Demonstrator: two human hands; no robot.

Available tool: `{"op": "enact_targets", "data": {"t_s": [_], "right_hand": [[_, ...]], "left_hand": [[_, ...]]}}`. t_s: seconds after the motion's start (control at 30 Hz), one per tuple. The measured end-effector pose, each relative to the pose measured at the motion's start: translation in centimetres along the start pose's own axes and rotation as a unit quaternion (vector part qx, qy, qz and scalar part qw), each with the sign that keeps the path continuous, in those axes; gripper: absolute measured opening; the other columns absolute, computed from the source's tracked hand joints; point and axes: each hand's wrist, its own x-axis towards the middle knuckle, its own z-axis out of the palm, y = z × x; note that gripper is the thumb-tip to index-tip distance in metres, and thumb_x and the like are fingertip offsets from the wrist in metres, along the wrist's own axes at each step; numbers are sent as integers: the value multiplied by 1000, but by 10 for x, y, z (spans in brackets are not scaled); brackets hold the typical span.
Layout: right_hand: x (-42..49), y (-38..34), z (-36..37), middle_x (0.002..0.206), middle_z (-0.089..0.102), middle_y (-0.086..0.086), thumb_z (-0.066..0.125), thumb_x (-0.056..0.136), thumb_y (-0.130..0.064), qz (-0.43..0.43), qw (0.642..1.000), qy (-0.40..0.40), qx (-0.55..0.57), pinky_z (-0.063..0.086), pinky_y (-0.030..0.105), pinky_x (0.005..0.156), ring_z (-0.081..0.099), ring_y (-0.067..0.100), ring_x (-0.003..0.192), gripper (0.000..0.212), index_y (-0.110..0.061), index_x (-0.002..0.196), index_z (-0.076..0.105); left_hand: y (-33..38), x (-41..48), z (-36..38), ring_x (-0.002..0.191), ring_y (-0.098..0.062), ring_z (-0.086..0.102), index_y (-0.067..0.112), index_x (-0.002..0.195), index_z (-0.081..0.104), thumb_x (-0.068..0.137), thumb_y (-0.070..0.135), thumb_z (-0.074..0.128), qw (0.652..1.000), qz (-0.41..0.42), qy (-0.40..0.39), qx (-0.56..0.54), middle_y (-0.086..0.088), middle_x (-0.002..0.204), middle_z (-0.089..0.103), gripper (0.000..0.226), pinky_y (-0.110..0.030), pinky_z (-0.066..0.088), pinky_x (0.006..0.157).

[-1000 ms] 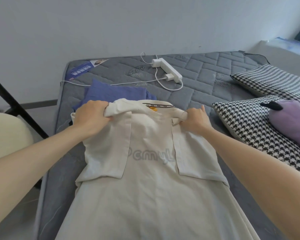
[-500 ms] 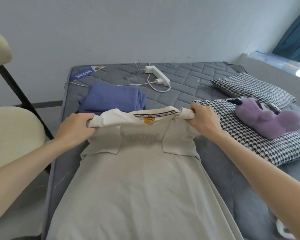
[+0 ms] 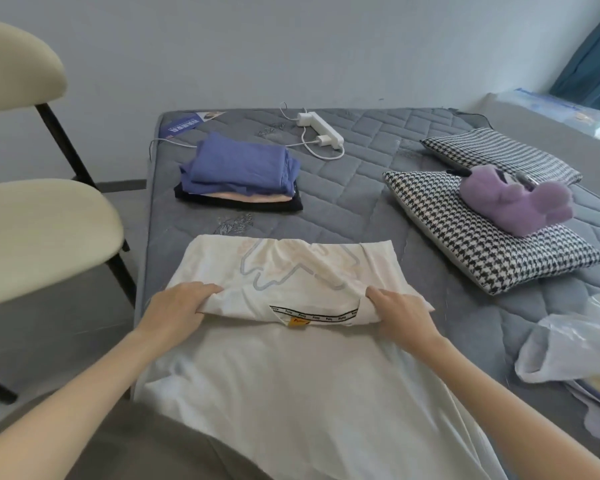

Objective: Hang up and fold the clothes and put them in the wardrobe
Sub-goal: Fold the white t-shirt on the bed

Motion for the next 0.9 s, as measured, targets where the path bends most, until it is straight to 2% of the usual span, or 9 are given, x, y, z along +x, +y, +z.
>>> {"op": "enact_targets", "data": {"t_s": [0.1,0.2,0.3,0.37,0.47,0.6,0.7,0.77,0.9], "right_hand": [[-12,-3,4,90,60,-4,52,75,-9,12,1000,6,11,36,36,56,58,28,76,24,-18,95,43],[-16,-3,-6,81,60,-4,57,74,-13,39,995,78,42,24,32,49,57,30,70,21,-17,91,46],[-21,-6,-14,78,59,-4,56,75,-13,62,991,110,52,26,32,52,58,34,68,20,-17,89,42],[-25,-9,-12,80,60,-3,53,78,-15,76,994,72,40,29,32,54,58,34,71,20,-18,89,37],[-30,-19,-2,93,62,0,49,81,-18,70,996,-58,1,32,32,57,61,30,83,18,-19,92,35],[-31,-35,0,111,58,0,53,85,-19,91,983,-155,-37,36,32,69,57,24,104,21,-21,97,35],[-26,-53,-10,122,50,3,54,90,-26,69,981,-151,-97,36,33,84,47,24,116,31,-16,117,42],[-22,-71,-18,124,48,4,52,91,-22,48,986,-115,-110,33,33,82,44,24,116,35,-14,124,40],[-16,-116,-28,116,50,0,58,87,-39,11,998,-34,-44,33,34,84,47,24,109,35,-19,113,48]], "left_hand": [[5,-7,3,110,-20,58,41,117,62,80,11,55,997,-26,50,-52,13,117,65,48,-34,46,78],[9,-7,-5,99,-28,62,36,107,68,79,12,54,980,-57,90,-168,4,103,71,40,-38,49,75],[14,-9,-10,88,-33,61,30,102,71,82,14,51,957,-92,109,-253,-4,88,71,34,-41,49,72],[14,-16,-8,87,-33,60,27,97,72,84,10,52,959,-103,94,-247,-5,85,70,29,-39,46,70],[11,-30,1,87,-29,59,25,87,70,85,15,52,979,-76,24,-186,1,85,66,20,-37,46,68],[8,-43,11,93,-23,53,26,109,66,89,26,54,997,-28,-8,-71,2,94,52,24,-34,42,70],[8,-43,14,101,-24,47,24,120,63,84,18,60,998,-27,34,-42,-1,101,47,36,-32,37,76],[7,-42,16,100,-26,47,22,118,65,78,7,63,997,-23,66,-34,-5,104,49,42,-33,35,76],[0,-47,23,101,-29,49,21,117,67,68,-7,63,993,-42,106,-43,-5,111,53,57,-34,34,79]]}}
